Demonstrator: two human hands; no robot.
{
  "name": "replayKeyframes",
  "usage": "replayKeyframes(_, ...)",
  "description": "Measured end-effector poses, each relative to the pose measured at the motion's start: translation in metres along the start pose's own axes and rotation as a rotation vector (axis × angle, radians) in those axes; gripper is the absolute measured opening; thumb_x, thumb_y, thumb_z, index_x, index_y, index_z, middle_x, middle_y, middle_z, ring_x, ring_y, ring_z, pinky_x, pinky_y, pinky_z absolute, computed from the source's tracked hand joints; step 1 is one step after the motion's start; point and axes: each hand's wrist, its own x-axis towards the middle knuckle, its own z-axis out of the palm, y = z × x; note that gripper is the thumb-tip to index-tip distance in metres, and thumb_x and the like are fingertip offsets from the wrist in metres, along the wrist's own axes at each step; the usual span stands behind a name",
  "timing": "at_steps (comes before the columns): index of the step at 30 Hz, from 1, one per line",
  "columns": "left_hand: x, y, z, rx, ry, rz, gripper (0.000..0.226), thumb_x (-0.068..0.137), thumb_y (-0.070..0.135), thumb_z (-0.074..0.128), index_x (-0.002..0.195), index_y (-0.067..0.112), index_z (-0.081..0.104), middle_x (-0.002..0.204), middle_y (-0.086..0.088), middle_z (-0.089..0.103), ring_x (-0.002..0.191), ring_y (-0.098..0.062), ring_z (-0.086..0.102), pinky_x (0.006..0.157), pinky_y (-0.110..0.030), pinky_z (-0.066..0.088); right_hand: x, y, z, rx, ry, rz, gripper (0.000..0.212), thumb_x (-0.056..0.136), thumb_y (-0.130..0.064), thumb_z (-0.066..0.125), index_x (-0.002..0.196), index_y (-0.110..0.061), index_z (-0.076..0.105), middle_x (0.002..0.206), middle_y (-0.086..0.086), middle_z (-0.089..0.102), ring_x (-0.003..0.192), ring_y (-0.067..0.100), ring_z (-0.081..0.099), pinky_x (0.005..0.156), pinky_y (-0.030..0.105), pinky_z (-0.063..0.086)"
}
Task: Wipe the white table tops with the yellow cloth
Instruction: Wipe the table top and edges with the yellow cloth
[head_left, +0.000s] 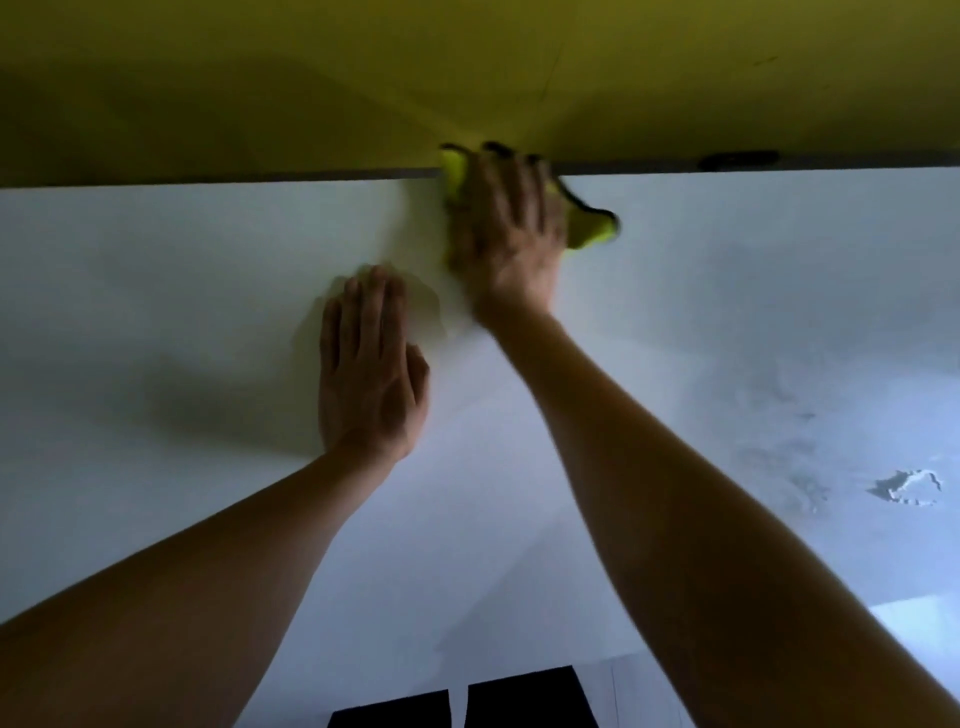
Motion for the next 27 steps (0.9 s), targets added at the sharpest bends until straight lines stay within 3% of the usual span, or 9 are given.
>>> replayKeyframes(4, 0.001, 0.000, 0.000, 0.000, 0.022, -0.017, 0.066, 0.103, 0.028, 0.036, 0.162, 0.001, 0.029, 0.168, -0.021, 0.031, 0.157, -0.037, 0.027, 0.132, -0.047, 0.013, 0.007, -0.053, 0.015, 0.071, -0.142, -0.208, 0.049, 0.095, -0.046, 0.051, 0.136, -0.023, 0.060, 0.135, 0.007, 0.059, 0.134, 0.033, 0.045, 0.116, 0.043, 0.028)
replayKeyframes(7, 0.001, 0.000, 0.000, 0.004, 0.020, -0.008, 0.066, 0.104, 0.028, 0.036, 0.164, 0.003, 0.025, 0.170, -0.018, 0.027, 0.158, -0.036, 0.025, 0.132, -0.047, 0.013, 0.027, -0.039, 0.011, 0.025, -0.132, -0.214, 0.041, 0.090, -0.048, 0.054, 0.119, -0.022, 0.066, 0.107, 0.006, 0.063, 0.102, 0.032, 0.056, 0.094, 0.038, 0.038)
replayKeyframes(9, 0.001, 0.000, 0.001, -0.001, 0.014, -0.005, 0.066, 0.104, 0.028, 0.036, 0.164, 0.004, 0.024, 0.171, -0.017, 0.025, 0.159, -0.036, 0.023, 0.131, -0.048, 0.013, 0.038, -0.012, 0.003, -0.010, -0.117, -0.115, 0.041, 0.089, -0.050, 0.050, 0.111, -0.021, 0.066, 0.101, 0.010, 0.063, 0.095, 0.033, 0.057, 0.083, 0.038, 0.037)
replayKeyframes(13, 0.000, 0.000, 0.002, 0.001, 0.004, 0.004, 0.066, 0.104, 0.027, 0.035, 0.165, 0.005, 0.022, 0.172, -0.016, 0.021, 0.160, -0.034, 0.018, 0.131, -0.049, 0.013, 0.064, 0.094, -0.035, -0.193, -0.154, 0.166, 0.056, 0.091, -0.048, 0.038, 0.131, -0.013, 0.056, 0.125, 0.020, 0.056, 0.117, 0.038, 0.050, 0.095, 0.043, 0.035)
replayKeyframes(17, 0.000, 0.000, 0.003, 0.008, -0.003, 0.003, 0.068, 0.103, 0.026, 0.036, 0.165, 0.006, 0.021, 0.173, -0.017, 0.020, 0.160, -0.036, 0.018, 0.132, -0.048, 0.010, 0.077, 0.169, -0.067, -0.099, -0.124, 0.336, 0.071, 0.087, -0.053, 0.020, 0.133, -0.008, 0.050, 0.134, 0.022, 0.051, 0.129, 0.038, 0.043, 0.112, 0.045, 0.029)
replayKeyframes(21, -0.001, 0.000, 0.004, 0.009, 0.008, 0.004, 0.068, 0.102, 0.026, 0.035, 0.165, 0.006, 0.021, 0.173, -0.016, 0.019, 0.160, -0.036, 0.017, 0.132, -0.048, 0.010, 0.058, 0.140, -0.062, -0.076, -0.094, 0.340, 0.056, 0.096, -0.042, 0.034, 0.139, -0.010, 0.051, 0.148, 0.019, 0.047, 0.143, 0.035, 0.034, 0.120, 0.044, 0.022)
replayKeyframes(24, -0.001, 0.001, 0.005, 0.009, 0.012, 0.009, 0.069, 0.101, 0.026, 0.036, 0.165, 0.006, 0.021, 0.173, -0.016, 0.019, 0.160, -0.035, 0.016, 0.132, -0.047, 0.009, 0.019, 0.087, -0.042, -0.040, 0.003, 0.159, 0.054, 0.093, -0.038, 0.049, 0.140, -0.014, 0.057, 0.145, 0.016, 0.053, 0.140, 0.037, 0.042, 0.115, 0.046, 0.032)
replayKeyframes(27, -0.001, -0.002, 0.005, -0.003, 0.048, 0.021, 0.068, 0.101, 0.025, 0.040, 0.164, 0.006, 0.024, 0.172, -0.016, 0.023, 0.159, -0.036, 0.019, 0.131, -0.048, 0.012, -0.032, 0.026, -0.025, 0.078, 0.015, 0.025, 0.052, 0.091, -0.037, 0.056, 0.139, -0.015, 0.059, 0.146, 0.016, 0.052, 0.140, 0.038, 0.042, 0.116, 0.046, 0.032)
